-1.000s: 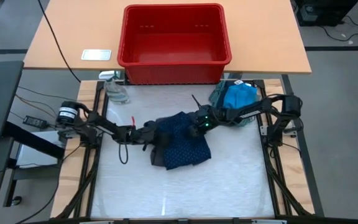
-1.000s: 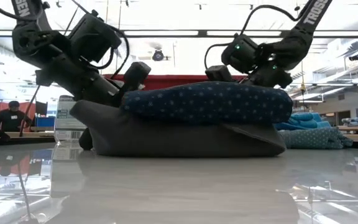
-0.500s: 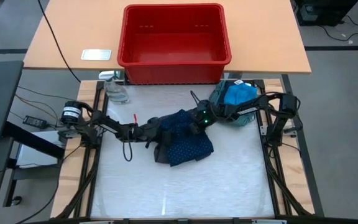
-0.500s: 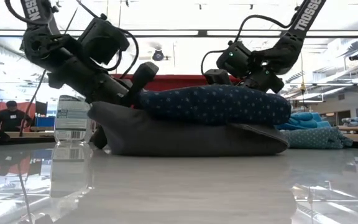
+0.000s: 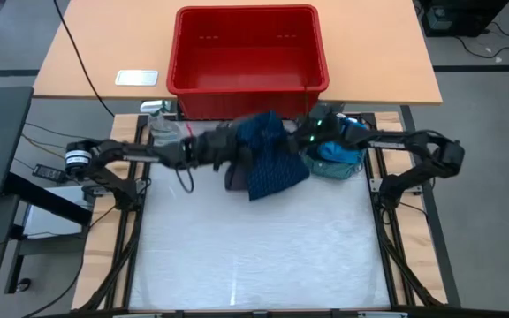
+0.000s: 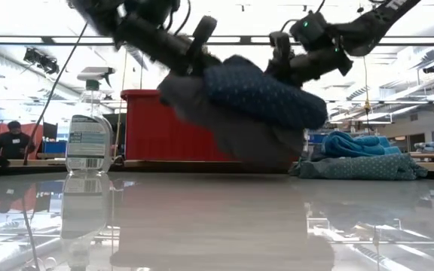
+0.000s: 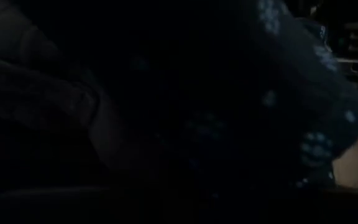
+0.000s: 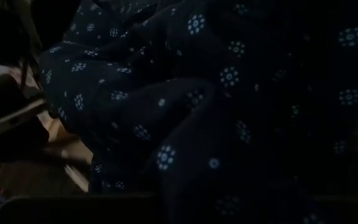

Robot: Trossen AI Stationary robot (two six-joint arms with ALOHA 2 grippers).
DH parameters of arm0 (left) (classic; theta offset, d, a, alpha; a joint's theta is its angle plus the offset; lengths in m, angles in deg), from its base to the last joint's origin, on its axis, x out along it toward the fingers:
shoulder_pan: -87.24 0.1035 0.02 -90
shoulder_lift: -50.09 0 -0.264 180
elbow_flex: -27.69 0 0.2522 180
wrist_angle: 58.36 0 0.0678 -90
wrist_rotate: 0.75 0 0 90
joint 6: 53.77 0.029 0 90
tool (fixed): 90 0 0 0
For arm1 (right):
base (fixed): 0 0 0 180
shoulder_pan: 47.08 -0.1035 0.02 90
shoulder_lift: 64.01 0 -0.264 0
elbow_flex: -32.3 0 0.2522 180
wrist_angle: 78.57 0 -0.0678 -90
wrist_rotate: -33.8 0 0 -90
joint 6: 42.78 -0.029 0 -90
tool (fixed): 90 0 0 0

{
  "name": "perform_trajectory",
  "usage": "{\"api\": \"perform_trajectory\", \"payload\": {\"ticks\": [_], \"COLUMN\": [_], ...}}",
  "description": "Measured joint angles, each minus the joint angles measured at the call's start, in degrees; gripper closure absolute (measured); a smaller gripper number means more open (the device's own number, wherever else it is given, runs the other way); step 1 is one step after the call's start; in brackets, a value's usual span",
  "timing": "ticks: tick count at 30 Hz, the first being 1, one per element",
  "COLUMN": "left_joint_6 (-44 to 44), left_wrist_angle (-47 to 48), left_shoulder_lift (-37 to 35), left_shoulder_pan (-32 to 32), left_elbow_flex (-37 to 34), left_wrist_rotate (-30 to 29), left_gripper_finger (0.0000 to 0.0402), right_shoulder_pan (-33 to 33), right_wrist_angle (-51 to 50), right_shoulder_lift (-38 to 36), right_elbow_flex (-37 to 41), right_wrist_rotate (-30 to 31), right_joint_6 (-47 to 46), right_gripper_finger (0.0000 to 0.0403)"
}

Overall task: Fold laundry
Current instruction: Put the dark blue polo shirt and the gray shorts into the red laundry bin

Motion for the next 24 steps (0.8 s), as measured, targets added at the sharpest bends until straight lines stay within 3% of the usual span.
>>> {"api": "perform_trajectory", "payload": {"ticks": [6, 11, 19, 24], "left_joint_6": [11.46, 21.18, 28.07, 31.43], "left_wrist_angle": [15.96, 23.05, 23.2, 21.35], "left_shoulder_lift": [0.1, 0.26, 7.74, 15.41], "left_shoulder_pan": [6.2, 14.37, 29.62, 36.2], "left_elbow_flex": [17.52, 29.72, 40.23, 46.91], "left_wrist_rotate": [1.39, 3.16, 10.98, 14.08], "left_gripper_finger": [0.0308, 0.0308, 0.0308, 0.0308], "right_shoulder_pan": [5.9, 10.06, 17.12, 19.74], "right_wrist_angle": [-6.4, -11.84, -14.98, -16.22], "right_shoulder_lift": [-2.1, 0.27, 16.68, 27.62], "right_elbow_flex": [-11.39, -24.71, -47.33, -60.86], "right_wrist_rotate": [-0.82, 0.95, 0.35, 3.58], "right_joint_6": [5.06, 11.49, 13.96, 14.99], "right_gripper_finger": [0.0318, 0.0318, 0.0318, 0.0318]}}
